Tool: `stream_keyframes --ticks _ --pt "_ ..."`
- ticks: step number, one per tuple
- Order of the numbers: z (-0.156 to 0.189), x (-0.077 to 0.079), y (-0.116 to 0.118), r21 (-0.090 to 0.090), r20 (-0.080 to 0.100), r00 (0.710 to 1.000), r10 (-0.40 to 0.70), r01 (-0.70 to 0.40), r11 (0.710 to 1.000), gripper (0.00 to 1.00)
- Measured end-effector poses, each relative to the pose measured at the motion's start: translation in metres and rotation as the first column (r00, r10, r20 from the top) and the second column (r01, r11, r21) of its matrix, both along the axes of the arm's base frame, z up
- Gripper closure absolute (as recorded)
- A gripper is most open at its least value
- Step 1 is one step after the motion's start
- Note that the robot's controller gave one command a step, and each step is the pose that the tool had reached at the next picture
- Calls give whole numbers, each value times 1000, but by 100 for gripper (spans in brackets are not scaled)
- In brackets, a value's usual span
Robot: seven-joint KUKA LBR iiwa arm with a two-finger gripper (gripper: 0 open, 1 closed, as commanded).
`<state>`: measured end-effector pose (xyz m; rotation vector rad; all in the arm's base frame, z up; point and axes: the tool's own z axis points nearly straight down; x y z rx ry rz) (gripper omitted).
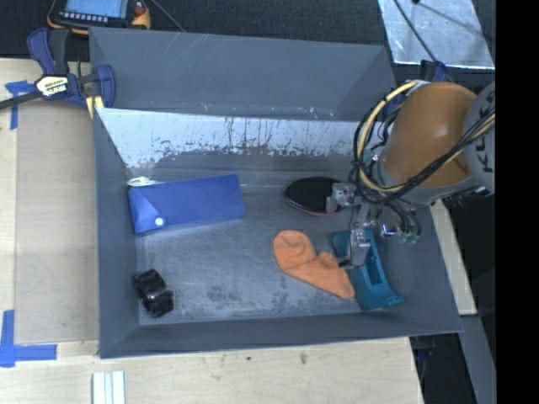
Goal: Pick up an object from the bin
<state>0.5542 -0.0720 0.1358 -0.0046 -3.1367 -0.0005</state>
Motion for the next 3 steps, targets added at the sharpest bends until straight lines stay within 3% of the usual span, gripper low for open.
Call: stream_keyframes --ticks 1,2,3 --pt "5 2 0 -1 8 1000 2 -2 1000 0" --pt "-62 3 -61 25 -1 1000 -29 29 999 0" --pt "-64 1 -57 21 2 1000 -16 16 1000 0"
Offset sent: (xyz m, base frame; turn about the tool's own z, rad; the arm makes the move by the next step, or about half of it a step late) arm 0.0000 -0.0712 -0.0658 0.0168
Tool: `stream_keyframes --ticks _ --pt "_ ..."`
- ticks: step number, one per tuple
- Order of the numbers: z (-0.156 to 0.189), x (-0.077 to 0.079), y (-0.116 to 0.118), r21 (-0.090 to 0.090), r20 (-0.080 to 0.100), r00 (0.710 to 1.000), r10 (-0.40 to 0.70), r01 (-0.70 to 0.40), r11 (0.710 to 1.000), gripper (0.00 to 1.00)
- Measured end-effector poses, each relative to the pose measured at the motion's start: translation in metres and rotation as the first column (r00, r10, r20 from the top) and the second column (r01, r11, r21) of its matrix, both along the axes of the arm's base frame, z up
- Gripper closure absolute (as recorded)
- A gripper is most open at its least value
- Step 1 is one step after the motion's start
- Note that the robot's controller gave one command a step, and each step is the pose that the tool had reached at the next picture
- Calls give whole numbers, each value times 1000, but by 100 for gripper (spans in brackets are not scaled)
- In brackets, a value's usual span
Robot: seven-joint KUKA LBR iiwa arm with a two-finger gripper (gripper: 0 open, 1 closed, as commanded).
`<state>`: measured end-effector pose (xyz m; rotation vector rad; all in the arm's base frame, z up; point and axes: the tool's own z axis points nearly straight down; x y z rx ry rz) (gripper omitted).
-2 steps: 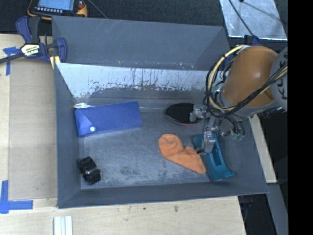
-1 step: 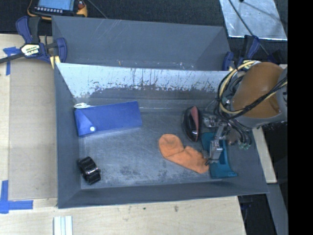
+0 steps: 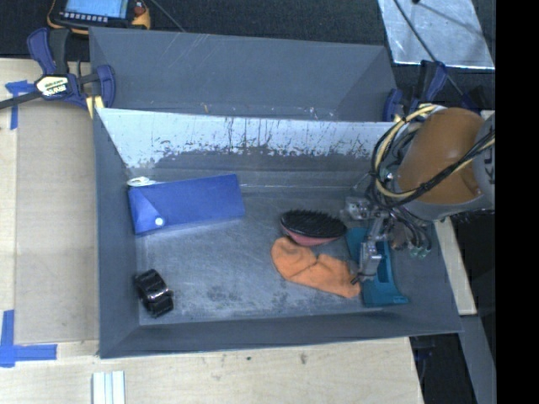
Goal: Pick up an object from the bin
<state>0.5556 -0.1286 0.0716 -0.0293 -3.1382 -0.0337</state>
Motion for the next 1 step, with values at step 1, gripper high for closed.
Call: stream_keyframes --ticks 1 --pt "23 8 19 -21 7 995 -97 97 995 0"
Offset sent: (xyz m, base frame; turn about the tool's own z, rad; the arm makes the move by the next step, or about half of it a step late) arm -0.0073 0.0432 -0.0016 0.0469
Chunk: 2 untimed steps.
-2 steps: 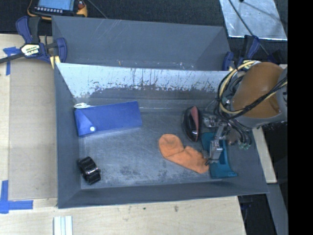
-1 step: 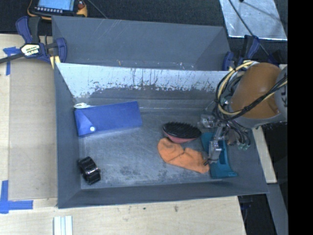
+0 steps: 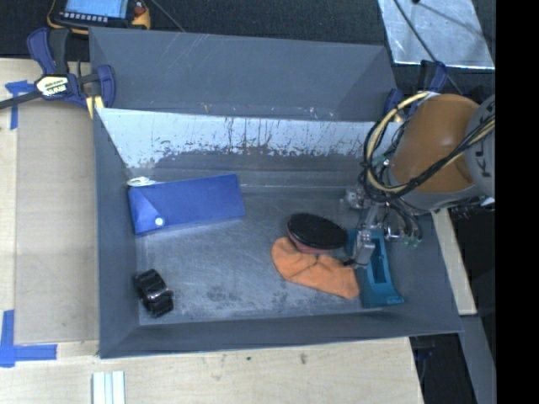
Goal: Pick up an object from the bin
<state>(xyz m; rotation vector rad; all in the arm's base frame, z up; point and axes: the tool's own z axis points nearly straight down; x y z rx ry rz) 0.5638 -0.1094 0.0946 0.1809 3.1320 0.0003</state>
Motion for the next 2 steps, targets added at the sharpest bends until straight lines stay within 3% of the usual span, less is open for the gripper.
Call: stream_keyframes --ticks 1,2 --pt "-20 -12 20 -1 -2 999 41 -41 999 0" --pt "-22 -35 14 11 9 945 -327 327 945 100"
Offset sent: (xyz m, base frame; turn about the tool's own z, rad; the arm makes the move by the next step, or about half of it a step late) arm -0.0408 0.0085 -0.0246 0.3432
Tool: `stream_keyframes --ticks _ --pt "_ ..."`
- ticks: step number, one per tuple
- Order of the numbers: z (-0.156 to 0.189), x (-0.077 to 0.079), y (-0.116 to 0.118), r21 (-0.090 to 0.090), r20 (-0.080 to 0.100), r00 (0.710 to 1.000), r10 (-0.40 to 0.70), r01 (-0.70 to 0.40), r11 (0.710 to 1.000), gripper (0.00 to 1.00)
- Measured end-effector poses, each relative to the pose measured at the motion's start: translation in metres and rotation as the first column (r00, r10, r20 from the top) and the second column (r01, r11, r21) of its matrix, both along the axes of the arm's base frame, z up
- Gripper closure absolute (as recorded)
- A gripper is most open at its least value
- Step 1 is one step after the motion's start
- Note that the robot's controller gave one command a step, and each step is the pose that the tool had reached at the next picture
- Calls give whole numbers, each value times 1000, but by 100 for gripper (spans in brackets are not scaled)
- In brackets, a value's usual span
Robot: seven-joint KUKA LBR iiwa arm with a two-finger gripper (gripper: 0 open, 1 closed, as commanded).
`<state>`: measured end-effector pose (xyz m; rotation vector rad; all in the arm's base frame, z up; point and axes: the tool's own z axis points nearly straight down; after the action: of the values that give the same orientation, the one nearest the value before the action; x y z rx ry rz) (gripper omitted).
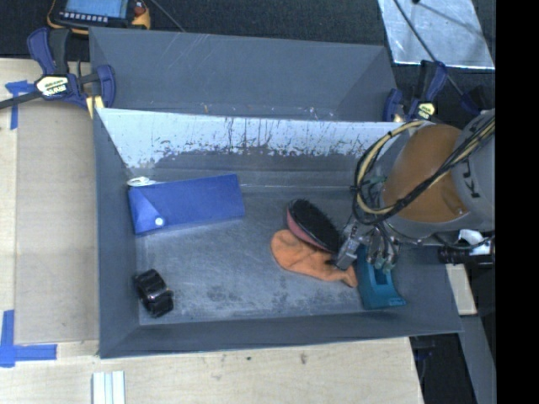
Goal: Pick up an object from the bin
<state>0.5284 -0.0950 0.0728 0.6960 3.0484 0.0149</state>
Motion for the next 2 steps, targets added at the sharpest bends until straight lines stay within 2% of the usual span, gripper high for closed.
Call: stream_keyframes --ticks 2 --pt "1 0 0 -1 -2 1000 1 -1 1000 100"
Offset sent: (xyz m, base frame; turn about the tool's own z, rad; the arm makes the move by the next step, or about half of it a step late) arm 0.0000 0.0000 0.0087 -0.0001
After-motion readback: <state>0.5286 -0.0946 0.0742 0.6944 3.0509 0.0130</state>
